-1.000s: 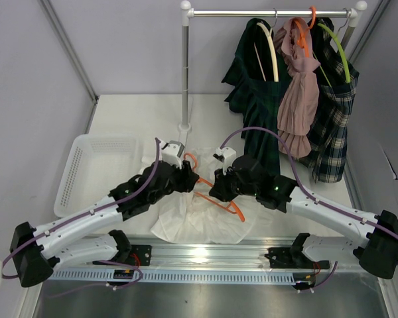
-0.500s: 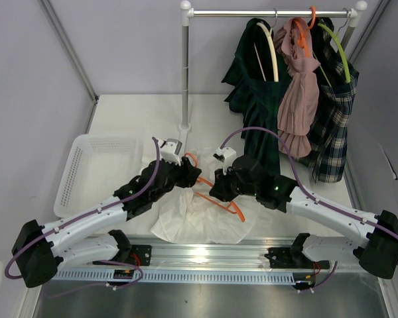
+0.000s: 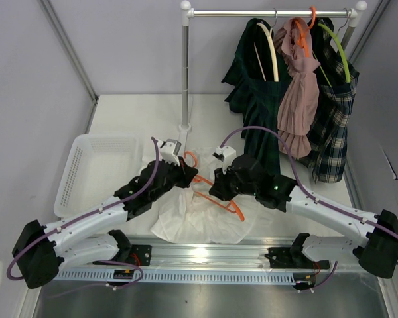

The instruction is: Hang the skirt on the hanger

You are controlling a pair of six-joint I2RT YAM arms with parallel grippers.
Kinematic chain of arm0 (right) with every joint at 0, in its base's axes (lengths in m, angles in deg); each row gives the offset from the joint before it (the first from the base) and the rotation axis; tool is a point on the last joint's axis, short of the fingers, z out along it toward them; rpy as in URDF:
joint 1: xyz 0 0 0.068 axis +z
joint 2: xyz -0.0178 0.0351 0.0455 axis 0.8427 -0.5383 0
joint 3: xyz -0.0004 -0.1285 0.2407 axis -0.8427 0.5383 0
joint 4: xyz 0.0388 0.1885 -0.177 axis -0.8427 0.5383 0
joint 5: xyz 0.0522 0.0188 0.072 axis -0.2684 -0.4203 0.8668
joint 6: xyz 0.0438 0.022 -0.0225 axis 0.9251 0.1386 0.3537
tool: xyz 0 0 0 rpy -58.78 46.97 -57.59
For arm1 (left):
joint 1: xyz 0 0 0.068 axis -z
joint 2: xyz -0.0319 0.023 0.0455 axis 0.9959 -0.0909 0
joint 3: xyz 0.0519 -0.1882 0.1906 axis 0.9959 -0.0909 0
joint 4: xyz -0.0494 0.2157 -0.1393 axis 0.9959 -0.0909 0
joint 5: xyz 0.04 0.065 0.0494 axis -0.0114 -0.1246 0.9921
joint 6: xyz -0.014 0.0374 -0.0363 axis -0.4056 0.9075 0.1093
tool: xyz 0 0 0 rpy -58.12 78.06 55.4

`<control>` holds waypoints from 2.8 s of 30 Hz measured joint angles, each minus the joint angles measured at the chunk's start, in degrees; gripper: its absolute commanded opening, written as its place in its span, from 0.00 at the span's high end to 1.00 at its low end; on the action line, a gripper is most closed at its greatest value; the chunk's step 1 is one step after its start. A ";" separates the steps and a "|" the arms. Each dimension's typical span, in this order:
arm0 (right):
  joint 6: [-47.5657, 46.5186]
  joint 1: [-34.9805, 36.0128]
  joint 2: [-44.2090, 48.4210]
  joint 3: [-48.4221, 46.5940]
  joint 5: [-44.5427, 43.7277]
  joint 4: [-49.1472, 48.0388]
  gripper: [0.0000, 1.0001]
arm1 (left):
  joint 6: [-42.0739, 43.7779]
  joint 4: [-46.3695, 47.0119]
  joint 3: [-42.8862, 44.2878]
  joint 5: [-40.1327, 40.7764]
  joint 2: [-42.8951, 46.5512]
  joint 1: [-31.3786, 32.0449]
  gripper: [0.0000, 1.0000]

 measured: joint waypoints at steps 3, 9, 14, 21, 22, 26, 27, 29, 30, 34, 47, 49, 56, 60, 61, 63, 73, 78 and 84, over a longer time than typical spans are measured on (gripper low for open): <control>0.17 0.11 0.00 -0.07 -0.37 0.26 0.80 | 0.00 0.00 0.00 -0.66 0.00 -0.26 1.00; 1.46 0.11 0.15 -0.55 -2.95 1.90 0.52 | 0.02 0.07 -0.17 -1.16 0.31 -0.72 1.00; 2.38 0.11 1.79 -0.59 -5.31 3.93 0.39 | 0.02 0.07 -0.39 -1.20 0.92 -0.83 1.00; 4.72 -0.61 10.32 -0.83 -10.86 7.23 0.44 | 0.02 0.17 -1.01 -1.20 1.90 -0.90 1.00; 5.16 -1.77 11.91 -0.68 -10.88 7.37 0.44 | 0.02 0.17 -1.03 -1.20 1.95 -0.94 1.00; 6.95 -8.85 16.20 1.14 -10.23 7.26 0.48 | 0.02 0.22 -1.03 -1.22 1.95 -1.03 1.00; 7.28 -10.34 16.39 1.92 -9.73 7.28 0.53 | 0.02 0.22 -1.03 -1.22 1.95 -1.03 1.00; 7.74 -11.63 15.61 3.23 -8.79 7.17 0.58 | 0.02 0.24 -1.03 -1.22 1.97 -1.07 1.00; 7.93 -11.74 14.80 3.82 -8.35 7.08 0.60 | 0.02 0.24 -1.03 -1.20 1.97 -1.07 1.00; 8.61 -11.67 8.92 6.54 -5.44 5.51 0.65 | 0.02 0.26 -1.03 -1.20 1.99 -1.09 1.00; 9.60 -4.33 -4.59 8.44 -4.55 -1.68 0.69 | 0.02 0.20 -1.03 -1.25 3.26 -1.09 1.00; 9.97 -3.72 -5.92 8.44 -4.87 -2.43 0.69 | 0.02 0.20 -1.03 -1.27 3.39 -1.09 1.00; 10.38 -2.62 -9.01 8.46 -7.52 -4.09 0.67 | 0.02 0.17 -1.03 -1.38 3.43 -1.09 1.00; 10.49 -2.47 -10.25 8.46 -9.11 -5.18 0.66 | 0.02 0.11 -1.03 -1.40 3.45 -1.09 1.00; 10.49 -2.47 -10.62 8.44 -9.55 -5.49 0.65 | 0.02 0.09 -1.03 -1.40 3.48 -1.09 1.00; 10.49 -2.38 -11.28 8.46 -10.29 -6.08 0.64 | 0.02 -0.07 -1.03 -1.42 3.52 -1.09 1.00; 10.71 -1.88 -12.46 9.81 -12.83 -9.07 0.97 | 0.46 -0.74 -1.03 -1.38 4.17 -1.09 1.00; 11.65 -1.49 -6.93 9.75 -13.94 -5.64 1.00 | 1.64 -1.70 -1.01 -0.79 5.33 -1.09 1.00; 12.94 -1.46 1.79 7.65 -14.45 1.40 1.00 | 4.24 -2.67 0.72 1.42 5.44 -1.38 1.00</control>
